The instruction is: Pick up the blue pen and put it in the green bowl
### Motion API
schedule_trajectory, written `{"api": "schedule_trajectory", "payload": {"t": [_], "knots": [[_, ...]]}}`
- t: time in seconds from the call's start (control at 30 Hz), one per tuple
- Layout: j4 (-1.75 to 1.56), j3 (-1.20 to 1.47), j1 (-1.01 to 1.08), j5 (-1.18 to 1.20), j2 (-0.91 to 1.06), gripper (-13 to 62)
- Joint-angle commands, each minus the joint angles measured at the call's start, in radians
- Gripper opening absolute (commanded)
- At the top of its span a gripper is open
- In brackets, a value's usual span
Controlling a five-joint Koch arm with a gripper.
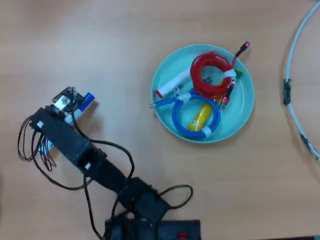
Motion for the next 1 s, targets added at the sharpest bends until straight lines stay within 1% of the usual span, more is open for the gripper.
{"api": "schedule_trajectory", "payload": {"t": [0.0,0.17,0.33,0.53,0.7,0.83,0.97], "knots": [[0.006,-0.043,-0.011,0.003,0.006,-5.9],[0.008,-0.044,-0.009,0.037,0.012,-5.9],[0.064,-0.040,-0.025,0.222,0.015,-5.9],[0.314,-0.031,-0.029,0.433,0.112,-5.8],[0.451,0.011,0.015,0.563,0.126,-5.8],[0.492,0.049,0.038,0.589,0.155,-5.8],[0.517,0.048,0.038,0.589,0.293,-5.8]]}}
